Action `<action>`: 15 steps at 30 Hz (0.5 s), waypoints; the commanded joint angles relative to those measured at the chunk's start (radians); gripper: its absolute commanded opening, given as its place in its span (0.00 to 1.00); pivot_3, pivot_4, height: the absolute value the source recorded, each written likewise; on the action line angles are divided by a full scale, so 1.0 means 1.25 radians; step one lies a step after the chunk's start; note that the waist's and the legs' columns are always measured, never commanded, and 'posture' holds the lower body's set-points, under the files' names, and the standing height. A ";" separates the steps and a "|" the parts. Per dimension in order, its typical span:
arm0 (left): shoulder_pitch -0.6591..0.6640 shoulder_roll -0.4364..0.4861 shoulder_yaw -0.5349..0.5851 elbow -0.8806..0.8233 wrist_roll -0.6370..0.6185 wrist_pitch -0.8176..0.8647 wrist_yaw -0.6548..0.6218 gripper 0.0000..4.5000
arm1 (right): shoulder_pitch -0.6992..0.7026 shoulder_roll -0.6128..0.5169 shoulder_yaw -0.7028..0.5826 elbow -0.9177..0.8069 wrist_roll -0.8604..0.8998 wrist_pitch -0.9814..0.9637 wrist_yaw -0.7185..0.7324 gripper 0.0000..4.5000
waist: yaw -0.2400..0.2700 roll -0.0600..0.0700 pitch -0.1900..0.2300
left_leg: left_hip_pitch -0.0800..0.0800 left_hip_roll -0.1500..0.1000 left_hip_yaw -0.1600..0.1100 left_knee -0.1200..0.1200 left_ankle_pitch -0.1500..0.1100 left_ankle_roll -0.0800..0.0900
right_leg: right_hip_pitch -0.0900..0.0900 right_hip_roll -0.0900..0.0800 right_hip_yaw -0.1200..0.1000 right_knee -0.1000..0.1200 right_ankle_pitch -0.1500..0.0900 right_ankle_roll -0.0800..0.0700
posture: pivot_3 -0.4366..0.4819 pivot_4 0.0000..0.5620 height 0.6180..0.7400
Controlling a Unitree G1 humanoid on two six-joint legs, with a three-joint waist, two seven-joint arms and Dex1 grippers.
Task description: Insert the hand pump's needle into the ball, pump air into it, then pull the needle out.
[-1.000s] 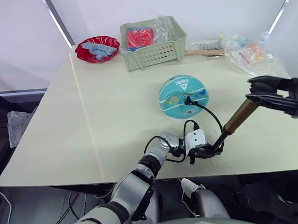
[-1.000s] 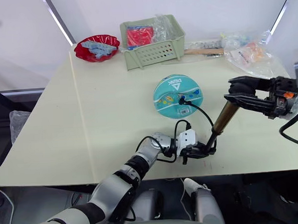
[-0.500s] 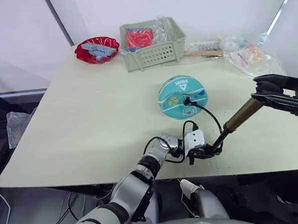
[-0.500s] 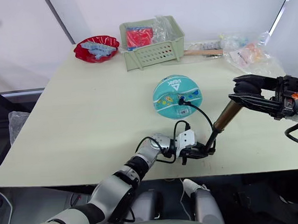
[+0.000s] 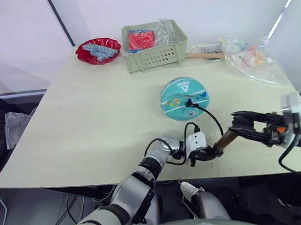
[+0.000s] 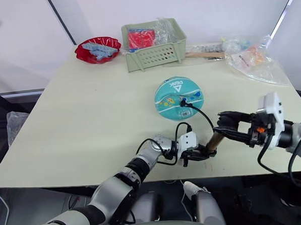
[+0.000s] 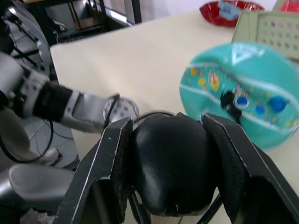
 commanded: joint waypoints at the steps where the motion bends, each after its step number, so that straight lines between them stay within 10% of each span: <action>1: 0.027 0.018 -0.016 0.041 0.027 0.023 -0.016 0.23 | 0.039 0.039 0.088 0.040 -0.099 -0.036 -0.012 0.41 | 0.000 0.000 0.000 | 0.000 0.000 0.000 0.000 0.000 0.000 | 0.000 0.000 0.000 0.000 0.000 0.000 | 0.48 0.27 0.98; 15: 0.033 0.014 -0.012 0.063 0.028 -0.016 -0.001 0.23 | 0.017 0.002 -0.054 -0.049 -0.001 -0.023 0.001 0.41 | 0.001 0.007 0.003 | -0.001 -0.001 -0.001 0.000 0.000 0.000 | 0.000 -0.001 -0.001 0.000 0.000 0.000 | 0.48 0.27 0.98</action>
